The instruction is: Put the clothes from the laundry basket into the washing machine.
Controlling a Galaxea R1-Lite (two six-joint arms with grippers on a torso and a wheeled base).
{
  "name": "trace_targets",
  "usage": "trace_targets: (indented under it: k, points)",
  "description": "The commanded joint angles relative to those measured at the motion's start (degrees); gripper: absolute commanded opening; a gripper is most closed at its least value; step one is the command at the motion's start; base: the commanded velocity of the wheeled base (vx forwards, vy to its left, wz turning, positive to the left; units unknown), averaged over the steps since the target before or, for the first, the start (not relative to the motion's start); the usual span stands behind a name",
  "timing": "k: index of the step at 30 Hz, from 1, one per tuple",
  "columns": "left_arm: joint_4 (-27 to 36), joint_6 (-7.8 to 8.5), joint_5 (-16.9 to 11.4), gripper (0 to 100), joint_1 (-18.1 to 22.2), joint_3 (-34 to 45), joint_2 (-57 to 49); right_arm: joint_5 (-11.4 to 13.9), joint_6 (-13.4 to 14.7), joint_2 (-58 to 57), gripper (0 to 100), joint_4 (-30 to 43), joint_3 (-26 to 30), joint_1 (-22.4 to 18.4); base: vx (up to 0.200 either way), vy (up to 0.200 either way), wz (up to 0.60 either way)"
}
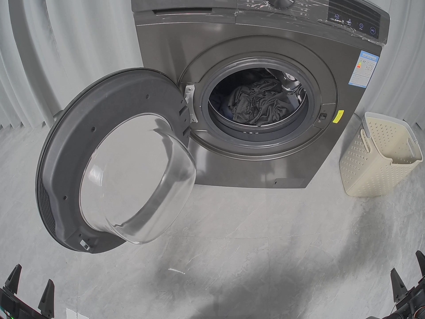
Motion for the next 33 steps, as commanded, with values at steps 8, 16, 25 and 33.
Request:
trace_targets:
  k: [8,16,25,33]
  points:
    - [0.0,0.32,0.1,100,0.0,1.0,-0.7,0.0,0.0,-0.2,100,0.0,1.0,0.0,0.0,0.0,0.0]
    - [0.0,1.46,-0.1,100,0.2,1.0,-0.9,0.0,0.0,-0.2,100,0.0,1.0,-0.1,0.0,0.0,0.0]
    - [0.1,-2.85,-4.5,100,-1.5,-14.9,8.5,0.0,0.0,-0.2,100,0.0,1.0,-0.2,0.0,0.0,0.0]
    - [-10.1,-3.37,-6.8,100,-2.8,-18.3,29.8,0.0,0.1,-0.2,100,0.1,1.0,-0.1,0.0,0.0,0.0]
